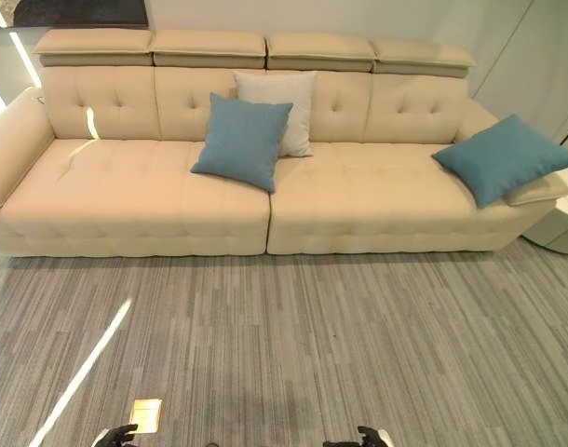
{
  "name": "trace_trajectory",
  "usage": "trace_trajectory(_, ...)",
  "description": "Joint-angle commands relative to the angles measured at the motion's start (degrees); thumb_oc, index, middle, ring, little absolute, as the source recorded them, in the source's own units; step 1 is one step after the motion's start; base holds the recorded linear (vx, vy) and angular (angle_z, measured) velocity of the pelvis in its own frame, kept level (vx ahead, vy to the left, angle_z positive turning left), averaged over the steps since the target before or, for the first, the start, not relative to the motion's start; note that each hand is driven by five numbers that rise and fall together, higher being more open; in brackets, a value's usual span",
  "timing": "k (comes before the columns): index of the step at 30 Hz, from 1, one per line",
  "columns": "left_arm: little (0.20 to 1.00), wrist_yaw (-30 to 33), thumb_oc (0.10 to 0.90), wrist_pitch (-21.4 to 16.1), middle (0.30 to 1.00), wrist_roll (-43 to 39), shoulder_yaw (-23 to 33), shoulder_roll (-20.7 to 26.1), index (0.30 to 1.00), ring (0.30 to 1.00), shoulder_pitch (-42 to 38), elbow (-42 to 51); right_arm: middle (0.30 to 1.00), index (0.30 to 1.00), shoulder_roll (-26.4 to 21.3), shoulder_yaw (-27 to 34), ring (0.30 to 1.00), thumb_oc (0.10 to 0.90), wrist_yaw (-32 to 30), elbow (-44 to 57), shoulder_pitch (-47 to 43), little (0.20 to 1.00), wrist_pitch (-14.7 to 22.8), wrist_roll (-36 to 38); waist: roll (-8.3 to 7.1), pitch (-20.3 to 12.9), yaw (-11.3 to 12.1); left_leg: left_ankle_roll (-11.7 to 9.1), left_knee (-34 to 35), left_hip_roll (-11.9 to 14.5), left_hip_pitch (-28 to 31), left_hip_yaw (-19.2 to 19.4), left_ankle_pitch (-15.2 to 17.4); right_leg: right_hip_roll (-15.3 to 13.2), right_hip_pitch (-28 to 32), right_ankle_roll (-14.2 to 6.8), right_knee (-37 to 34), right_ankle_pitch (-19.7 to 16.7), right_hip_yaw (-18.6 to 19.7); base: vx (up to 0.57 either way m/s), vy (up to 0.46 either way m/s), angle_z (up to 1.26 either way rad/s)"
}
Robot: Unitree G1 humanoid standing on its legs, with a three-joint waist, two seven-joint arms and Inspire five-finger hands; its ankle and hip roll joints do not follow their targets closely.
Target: Pick up all the scattered cushions and arrange them neatly on the sofa.
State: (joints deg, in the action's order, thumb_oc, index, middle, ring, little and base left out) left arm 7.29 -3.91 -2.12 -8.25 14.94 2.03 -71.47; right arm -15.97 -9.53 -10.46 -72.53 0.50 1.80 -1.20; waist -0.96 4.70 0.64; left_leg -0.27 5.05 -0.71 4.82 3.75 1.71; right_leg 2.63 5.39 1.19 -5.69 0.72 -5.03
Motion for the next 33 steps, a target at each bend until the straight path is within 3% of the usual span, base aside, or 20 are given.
trace_trajectory(1,0.900,1.0,0.800,-1.6,0.900,0.2,1.0,-0.2,0.900,0.900,-3.2,-2.7,0.900,0.900,-0.9,-0.8,0.900,0.800,-1.6,-2.9,-1.4,0.900,0.0,-1.0,-1.48,-1.4,-0.3,-0.1,0.0,-1.0,0.7,-2.4,-0.1,-3.5,1.4,-6.1,1.0,-0.8,0.2,0.00,0.000,0.00)
trace_trajectory(18,0.900,1.1,0.800,-0.8,0.900,-0.9,0.5,-0.8,0.900,0.900,-4.3,-3.5,0.900,0.900,-0.9,-1.1,0.900,0.800,-1.6,-3.1,-1.7,0.900,-0.1,-0.3,-1.97,-0.1,-0.5,-0.6,0.0,0.3,0.3,-3.3,-1.1,-2.4,0.6,-4.9,2.1,0.5,0.0,-0.01,-0.038,0.03)
trace_trajectory(21,0.900,1.1,0.800,-0.8,0.900,-1.2,-0.2,-1.0,0.900,0.900,-5.2,-3.1,0.900,0.900,-1.0,-1.1,0.900,0.800,-1.7,-3.3,-2.3,0.900,-0.2,0.1,-2.37,1.2,-0.5,-0.8,-2.9,0.4,-1.9,-3.1,-1.3,-2.6,-0.4,-4.5,3.2,0.7,-0.3,-0.08,-0.032,0.08)
trace_trajectory(22,0.900,1.1,0.800,-0.9,0.900,-1.4,-0.4,-1.0,0.900,0.900,-5.4,-3.0,0.900,0.900,-1.1,-0.9,0.900,0.800,-1.7,-3.2,-2.3,0.900,-0.1,0.4,-2.56,1.6,-0.6,-1.0,-5.1,0.4,-3.4,-2.7,-0.8,-2.8,-1.0,-4.3,3.5,0.7,-0.4,-0.08,-0.043,0.27)
trace_trajectory(23,0.900,1.0,0.800,-0.7,0.900,-1.3,-0.9,-1.3,0.900,0.900,-6.2,-3.2,0.900,0.900,-1.1,-0.7,0.900,0.800,-1.9,-3.4,-2.5,0.900,0.0,1.0,-3.39,2.7,-0.5,-2.0,-12.0,0.0,-7.7,-1.6,0.3,-3.3,-1.3,-3.8,3.7,0.7,-1.0,-0.06,-0.053,0.34)
trace_trajectory(25,0.900,1.1,0.800,-0.7,0.900,-1.4,-1.2,-1.7,0.900,0.900,-6.3,-3.5,0.900,0.900,-1.3,-0.7,0.900,0.800,-1.8,-3.6,-2.5,0.900,0.1,1.2,-3.93,2.8,-0.3,-2.0,-15.2,0.2,-10.4,-0.7,0.9,-3.7,-0.8,-3.7,3.0,0.7,-1.4,0.06,-0.020,0.27)
trace_trajectory(31,0.900,0.8,0.800,-0.8,0.900,-1.8,-0.7,-1.2,0.900,0.900,-5.7,-3.1,0.900,0.900,-1.2,-1.6,0.900,0.800,-1.8,-3.6,-2.2,0.900,-0.7,1.1,-4.10,2.0,1.2,-1.0,-10.7,0.3,-16.3,3.0,-2.8,-2.7,-0.4,-3.7,2.5,2.8,-0.3,0.14,0.074,0.12)
trace_trajectory(33,0.900,0.9,0.800,-0.7,0.900,-1.8,-0.4,-1.1,0.900,0.900,-5.3,-3.3,0.900,0.900,-0.8,-1.8,0.900,0.800,-1.8,-3.8,-1.9,0.900,-0.8,0.7,-4.05,1.6,1.3,-0.7,-10.2,-0.1,-15.7,2.5,-2.9,-2.5,0.0,-3.7,2.7,3.1,0.1,0.15,0.098,-0.15)
